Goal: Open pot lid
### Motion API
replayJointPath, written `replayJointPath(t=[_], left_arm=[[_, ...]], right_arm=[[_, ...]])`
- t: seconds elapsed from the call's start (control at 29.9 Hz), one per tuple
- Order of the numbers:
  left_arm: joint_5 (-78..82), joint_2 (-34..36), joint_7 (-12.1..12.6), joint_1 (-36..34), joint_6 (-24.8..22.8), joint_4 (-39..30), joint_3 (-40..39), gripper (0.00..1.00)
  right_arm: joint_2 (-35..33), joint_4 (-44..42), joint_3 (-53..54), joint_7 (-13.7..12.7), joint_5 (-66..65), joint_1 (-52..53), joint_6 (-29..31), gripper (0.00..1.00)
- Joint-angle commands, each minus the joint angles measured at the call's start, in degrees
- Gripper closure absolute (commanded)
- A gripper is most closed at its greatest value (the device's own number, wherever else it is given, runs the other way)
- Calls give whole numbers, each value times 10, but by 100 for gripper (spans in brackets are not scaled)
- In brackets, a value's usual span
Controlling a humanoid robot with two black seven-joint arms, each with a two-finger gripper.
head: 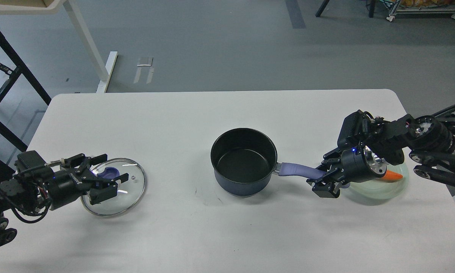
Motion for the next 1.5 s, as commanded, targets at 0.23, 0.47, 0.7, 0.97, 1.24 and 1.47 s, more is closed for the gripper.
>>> replayJointPath(t=[0.23,0.47,0.7,0.97,1.24,1.47], left_arm=[[-404,68,0,-73,-193,-121,-85,1],[-802,36,0,-81,-346,-64,-154,1],[-940,-88,49,-74,-384,112,-243,1],[-945,-101,75,-73,-421,126,-248,1],[-946,-101,96,-70,-444,126,-248,1],[-946,-104,96,-70,-452,126,-248,1]], right_arm=[[0,0,0,0,1,0,-1,71],[0,0,0,0,1,1,-1,69],[-1,0,0,0,1,1,-1,54],[-8,6,4,0,10,8,-12,2],[-82,75,10,0,143,83,-12,1],[-127,81,93,0,372,90,-25,1]])
